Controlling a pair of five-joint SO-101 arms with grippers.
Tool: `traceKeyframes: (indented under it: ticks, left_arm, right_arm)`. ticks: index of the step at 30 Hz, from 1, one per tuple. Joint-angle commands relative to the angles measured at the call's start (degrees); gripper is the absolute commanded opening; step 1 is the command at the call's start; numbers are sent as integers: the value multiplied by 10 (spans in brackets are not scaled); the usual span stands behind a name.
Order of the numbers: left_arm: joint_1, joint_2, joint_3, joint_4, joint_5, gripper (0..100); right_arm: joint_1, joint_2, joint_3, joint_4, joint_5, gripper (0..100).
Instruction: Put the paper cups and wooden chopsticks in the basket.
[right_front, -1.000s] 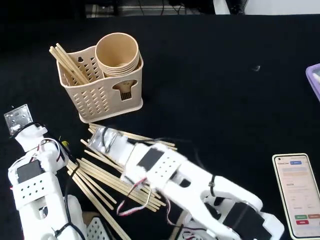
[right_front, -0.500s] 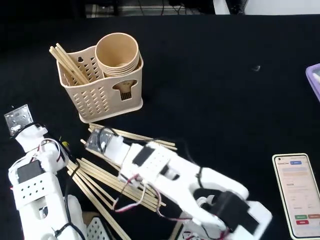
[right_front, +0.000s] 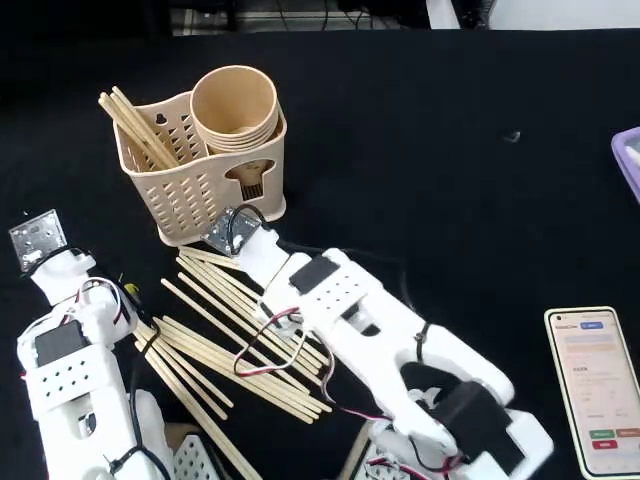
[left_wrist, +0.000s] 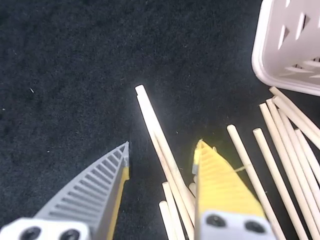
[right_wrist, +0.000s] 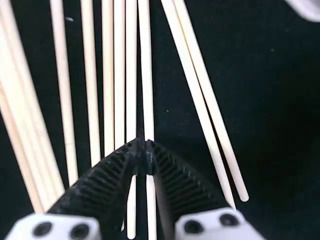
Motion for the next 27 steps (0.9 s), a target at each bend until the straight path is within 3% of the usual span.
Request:
traceKeyframes:
  ticks: [1, 7, 12, 27]
  left_arm:
    - [-4, -6, -6, -8, 6, 216]
    - [-4, -6, -6, -8, 6, 216]
    - [-4, -6, -6, -8, 6, 216]
    - [-6, -6, -6, -8, 6, 216]
  right_arm:
    - [16, -51, 4, 3, -4, 11]
    - [65, -52, 4, -2, 92, 30]
    - [104, -51, 15, -43, 110, 193]
    - [78, -47, 65, -103, 111, 174]
